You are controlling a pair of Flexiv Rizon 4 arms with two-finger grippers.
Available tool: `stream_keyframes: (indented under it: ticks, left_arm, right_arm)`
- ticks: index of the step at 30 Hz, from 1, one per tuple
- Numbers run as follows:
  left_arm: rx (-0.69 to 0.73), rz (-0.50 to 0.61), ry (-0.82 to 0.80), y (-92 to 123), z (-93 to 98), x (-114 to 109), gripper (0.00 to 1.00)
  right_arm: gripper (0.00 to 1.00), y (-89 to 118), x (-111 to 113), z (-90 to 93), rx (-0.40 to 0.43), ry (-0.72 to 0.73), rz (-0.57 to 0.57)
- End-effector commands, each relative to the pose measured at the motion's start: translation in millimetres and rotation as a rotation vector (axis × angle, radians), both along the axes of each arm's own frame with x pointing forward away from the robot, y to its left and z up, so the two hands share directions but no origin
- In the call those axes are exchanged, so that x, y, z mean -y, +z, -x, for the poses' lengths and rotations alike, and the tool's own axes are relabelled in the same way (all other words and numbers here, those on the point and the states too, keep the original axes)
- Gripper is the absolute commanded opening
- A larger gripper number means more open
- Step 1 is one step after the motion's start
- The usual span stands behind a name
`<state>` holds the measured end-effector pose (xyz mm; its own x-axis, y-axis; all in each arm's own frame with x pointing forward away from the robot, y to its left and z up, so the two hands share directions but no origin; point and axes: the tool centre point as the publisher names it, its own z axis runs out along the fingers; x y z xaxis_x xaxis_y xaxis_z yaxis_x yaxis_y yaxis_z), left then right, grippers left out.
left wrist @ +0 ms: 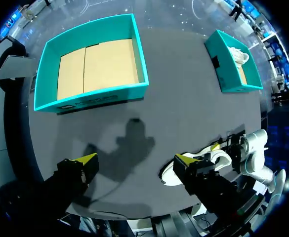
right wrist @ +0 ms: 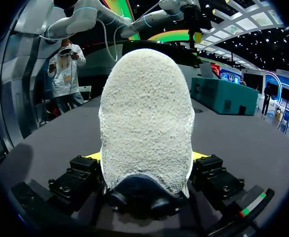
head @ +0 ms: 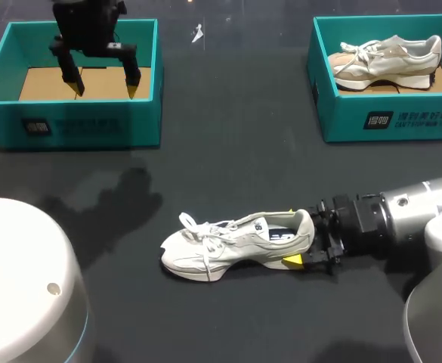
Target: Take the shoe out of the shoebox, open the shoe tongue, remove and reinsert the insole, then place the shoe into the shoebox
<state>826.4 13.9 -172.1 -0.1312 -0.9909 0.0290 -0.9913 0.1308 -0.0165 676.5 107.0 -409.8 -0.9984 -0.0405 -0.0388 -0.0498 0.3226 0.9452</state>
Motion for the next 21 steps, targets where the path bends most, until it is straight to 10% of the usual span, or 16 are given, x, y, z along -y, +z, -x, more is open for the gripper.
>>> stream_keyframes:
  ticks: [1,21]
  left_arm:
    - [0.065,-0.002,-0.023,-3.2,24.7,17.5,1.00]
    - [0.082,-0.099,-0.060,-20.0,97.8,97.0,1.00]
  right_arm:
    - [0.00,0.6,0.8,2.1,0.000,-0.001,0.004]
    - [0.00,0.6,0.8,2.1,0.000,-0.001,0.004]
